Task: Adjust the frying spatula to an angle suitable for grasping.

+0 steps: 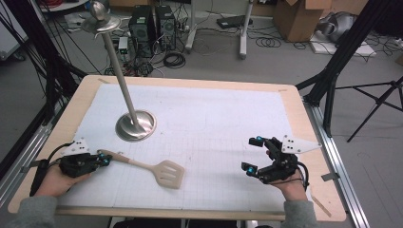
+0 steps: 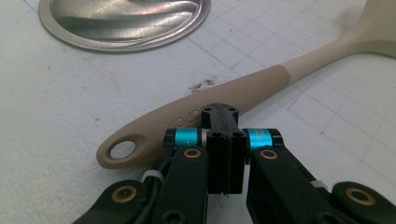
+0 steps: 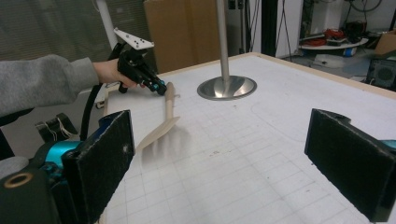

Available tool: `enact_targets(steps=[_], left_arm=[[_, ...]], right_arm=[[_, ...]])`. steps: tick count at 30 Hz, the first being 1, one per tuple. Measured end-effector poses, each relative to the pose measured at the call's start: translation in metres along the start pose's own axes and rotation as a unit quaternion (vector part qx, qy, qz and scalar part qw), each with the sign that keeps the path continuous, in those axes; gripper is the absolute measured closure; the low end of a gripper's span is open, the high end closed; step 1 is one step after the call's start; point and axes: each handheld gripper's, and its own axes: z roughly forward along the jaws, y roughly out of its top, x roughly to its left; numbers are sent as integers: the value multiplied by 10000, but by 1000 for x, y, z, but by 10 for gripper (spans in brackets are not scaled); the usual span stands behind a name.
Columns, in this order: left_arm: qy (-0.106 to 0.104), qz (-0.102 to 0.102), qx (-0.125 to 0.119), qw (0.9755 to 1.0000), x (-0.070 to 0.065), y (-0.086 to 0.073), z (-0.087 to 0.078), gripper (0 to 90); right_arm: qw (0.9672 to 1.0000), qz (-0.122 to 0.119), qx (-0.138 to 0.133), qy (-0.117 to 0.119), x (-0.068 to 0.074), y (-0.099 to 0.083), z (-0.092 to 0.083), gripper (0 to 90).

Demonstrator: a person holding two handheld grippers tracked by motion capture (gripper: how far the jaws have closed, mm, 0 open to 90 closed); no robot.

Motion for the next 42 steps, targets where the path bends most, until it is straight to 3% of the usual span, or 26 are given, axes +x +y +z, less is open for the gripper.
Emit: enact_targets(steps=[6,14,21,25,30,37,42], left_arm=[[29,176,4,9998,-3,7,8,899],[112,222,-110,9996,-2,12,14,899],[399,424,-135,9982,-3,20,26,899],[434,400,-161,9981,-1,23,33,899],[325,247,-163,9990,0,25,34,899],[-97,333,-589,9977,-22,47,41,899],[-234,533,-293,9979,-34,50,57,899]], right_arm=[[9998,45,-197,36,0,1,-1,76],[9999,40,-124,15,1,0,-2,76],[9999,43,-113,-44,4,-1,-6,76],[9998,63,-135,-91,5,-2,-10,76],[9998,77,-114,-159,7,-4,-15,76],[9997,66,-121,-205,8,-6,-19,76],[9998,66,-80,-165,12,-6,-20,76]])
